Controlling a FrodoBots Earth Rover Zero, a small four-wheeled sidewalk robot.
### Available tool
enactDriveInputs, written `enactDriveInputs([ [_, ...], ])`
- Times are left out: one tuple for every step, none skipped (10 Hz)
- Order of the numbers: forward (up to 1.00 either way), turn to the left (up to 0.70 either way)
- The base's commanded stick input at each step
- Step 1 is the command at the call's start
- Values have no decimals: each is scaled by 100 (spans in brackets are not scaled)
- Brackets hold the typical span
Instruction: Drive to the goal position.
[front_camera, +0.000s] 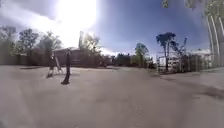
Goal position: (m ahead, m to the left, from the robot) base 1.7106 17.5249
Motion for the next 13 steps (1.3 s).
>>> enactDriveInputs([
  [70,0],
  [70,0],
  [70,0],
  [70,0],
  [70,0],
  [70,0],
  [70,0],
  [70,0],
  [70,0],
  [70,0],
  [70,0],
  [70,0],
  [70,0],
])
